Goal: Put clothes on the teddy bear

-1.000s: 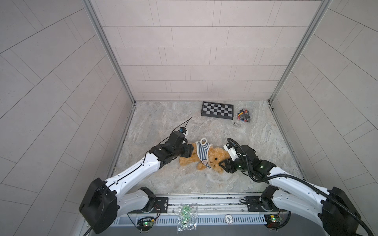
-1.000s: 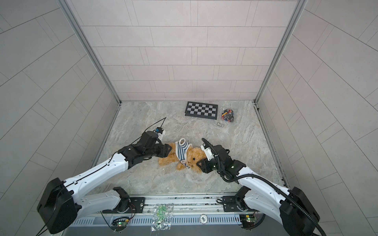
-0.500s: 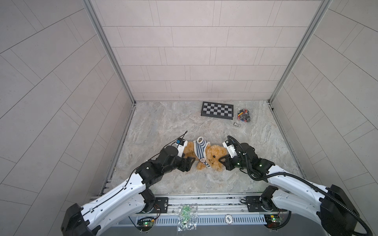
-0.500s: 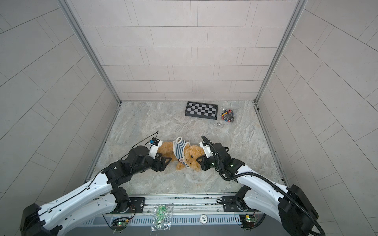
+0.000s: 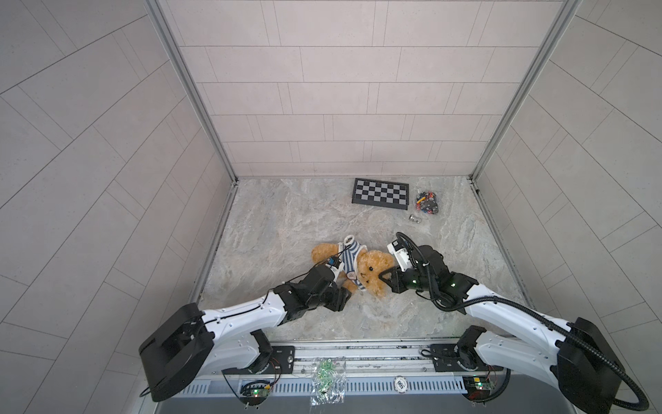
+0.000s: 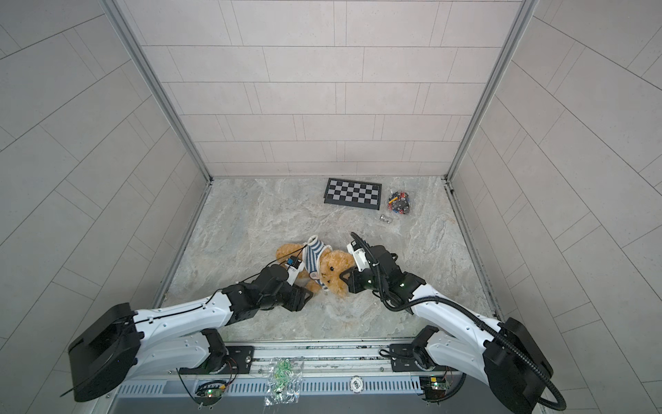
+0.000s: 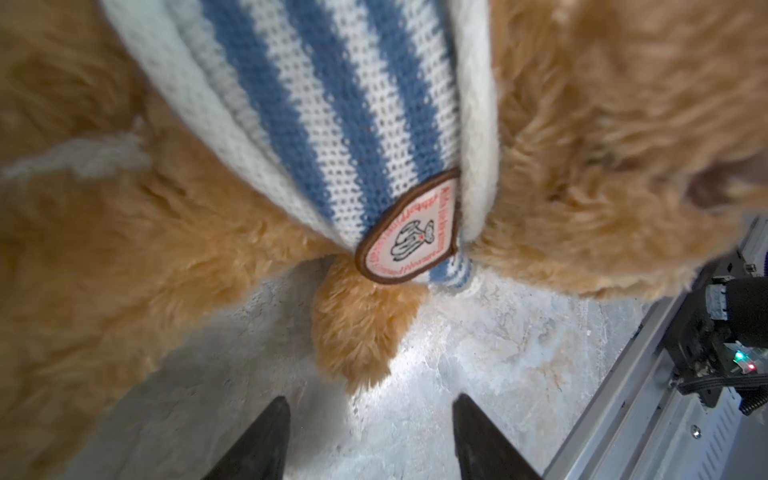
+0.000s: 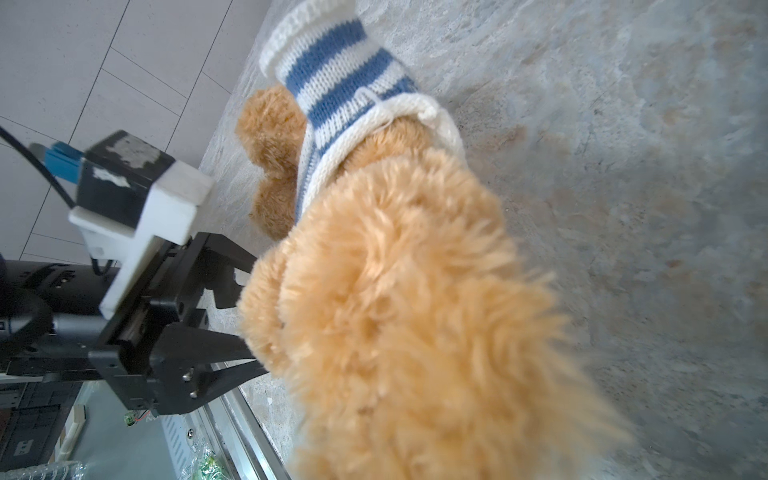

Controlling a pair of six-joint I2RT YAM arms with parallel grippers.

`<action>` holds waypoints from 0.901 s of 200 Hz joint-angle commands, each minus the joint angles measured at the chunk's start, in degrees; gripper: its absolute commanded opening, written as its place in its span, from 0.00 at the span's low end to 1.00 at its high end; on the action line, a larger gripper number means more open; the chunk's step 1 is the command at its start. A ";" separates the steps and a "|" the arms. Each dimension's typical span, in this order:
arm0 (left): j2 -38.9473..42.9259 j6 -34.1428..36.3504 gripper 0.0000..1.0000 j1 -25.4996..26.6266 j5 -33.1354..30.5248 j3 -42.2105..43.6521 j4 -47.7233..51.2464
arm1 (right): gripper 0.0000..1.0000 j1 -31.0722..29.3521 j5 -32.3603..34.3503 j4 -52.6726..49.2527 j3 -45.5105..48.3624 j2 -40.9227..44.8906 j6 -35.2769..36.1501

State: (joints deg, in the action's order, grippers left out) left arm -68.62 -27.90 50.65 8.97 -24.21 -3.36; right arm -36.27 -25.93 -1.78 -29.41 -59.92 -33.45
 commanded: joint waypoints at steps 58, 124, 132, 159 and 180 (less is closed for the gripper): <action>-11.33 -0.47 0.54 0.32 1.08 -4.62 -9.28 | 0.00 -0.12 -0.52 -0.29 -2.19 -0.47 -0.14; -6.12 0.13 0.07 0.32 -0.09 -4.99 -4.65 | 0.10 0.63 1.08 -1.62 -1.96 1.63 -0.05; -3.82 0.47 0.05 0.32 -0.57 -5.19 -2.93 | 0.16 0.75 1.42 -2.03 -2.09 2.11 0.24; 3.78 2.07 0.00 0.32 -1.17 -7.56 4.20 | 0.38 0.76 3.21 -6.30 -4.40 4.00 3.41; 7.53 3.47 0.00 0.25 -0.97 -11.24 9.96 | 0.50 0.63 4.48 -11.47 -7.78 6.71 7.86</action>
State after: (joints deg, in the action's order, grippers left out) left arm -65.36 -27.09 50.68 8.82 -30.22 0.25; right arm -35.53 -23.81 -7.25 -32.64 -56.80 -30.79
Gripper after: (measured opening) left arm 0.084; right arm 0.423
